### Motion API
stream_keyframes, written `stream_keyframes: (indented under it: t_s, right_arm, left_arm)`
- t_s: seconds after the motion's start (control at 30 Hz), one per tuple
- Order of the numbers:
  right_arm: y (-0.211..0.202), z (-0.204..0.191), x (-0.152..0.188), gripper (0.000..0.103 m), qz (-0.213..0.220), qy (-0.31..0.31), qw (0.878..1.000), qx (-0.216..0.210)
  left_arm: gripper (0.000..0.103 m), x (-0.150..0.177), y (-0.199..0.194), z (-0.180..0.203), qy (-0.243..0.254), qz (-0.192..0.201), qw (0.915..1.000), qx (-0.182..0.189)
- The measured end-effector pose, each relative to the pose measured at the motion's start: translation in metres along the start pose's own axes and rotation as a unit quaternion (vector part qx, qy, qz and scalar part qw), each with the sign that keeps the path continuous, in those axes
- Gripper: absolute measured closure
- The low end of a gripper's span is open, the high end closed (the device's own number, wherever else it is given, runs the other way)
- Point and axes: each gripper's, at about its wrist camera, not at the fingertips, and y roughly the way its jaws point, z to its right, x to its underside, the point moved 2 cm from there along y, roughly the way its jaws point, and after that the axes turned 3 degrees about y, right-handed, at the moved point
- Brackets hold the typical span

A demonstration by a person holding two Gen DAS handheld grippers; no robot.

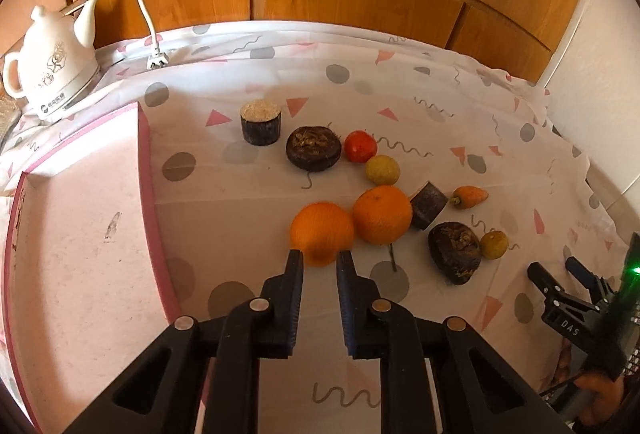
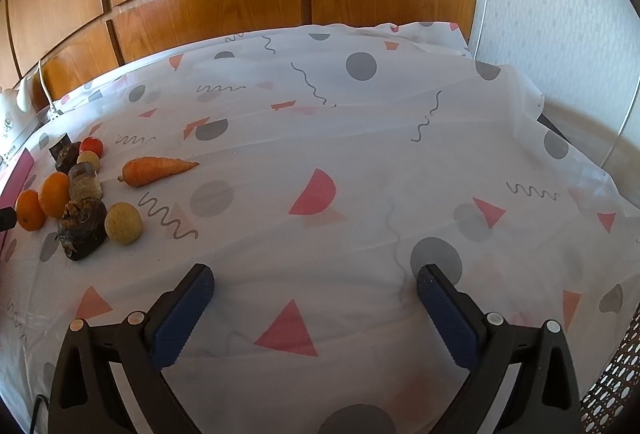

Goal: Organize fruits
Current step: 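Carry the mandarin into the pink tray and open the left tool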

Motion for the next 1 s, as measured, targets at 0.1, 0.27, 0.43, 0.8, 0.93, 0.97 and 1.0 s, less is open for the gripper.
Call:
stream_keyframes:
  t_s: [0.1, 0.27, 0.43, 0.8, 0.93, 0.97, 1.0]
  right_arm:
    - [0.0, 0.0, 0.0, 0.0, 0.001, 0.0, 1.0, 0.001]
    - [-0.002, 0.002, 0.001, 0.0, -0.002, 0.0, 1.0, -0.007]
    - [-0.003, 0.002, 0.002, 0.0, 0.004, 0.0, 1.0, -0.004]
    - [-0.009, 0.013, -0.001, 0.011, 0.018, 0.088, 0.996, 0.01]
    - [-0.007, 0.013, -0.004, 0.012, 0.016, 0.109, 0.993, 0.041]
    - [-0.006, 0.013, -0.004, 0.012, 0.016, 0.114, 0.992, 0.049]
    - [-0.006, 0.013, -0.005, 0.012, 0.015, 0.118, 0.991, 0.053]
  left_arm:
    - [0.085, 0.004, 0.005, -0.001, -0.008, -0.011, 0.9999, 0.008]
    - [0.065, -0.001, 0.004, -0.002, -0.012, -0.004, 0.9999, 0.008]
    - [0.055, -0.014, 0.006, -0.004, -0.026, 0.007, 0.9996, 0.01]
    - [0.045, -0.039, 0.033, -0.029, -0.103, 0.009, 0.9945, -0.02]
    - [0.054, -0.041, 0.05, -0.028, -0.099, -0.011, 0.995, -0.011]
    - [0.059, -0.04, 0.052, -0.028, -0.101, -0.009, 0.9948, -0.007]
    - [0.064, -0.041, 0.051, -0.028, -0.099, -0.005, 0.995, -0.007]
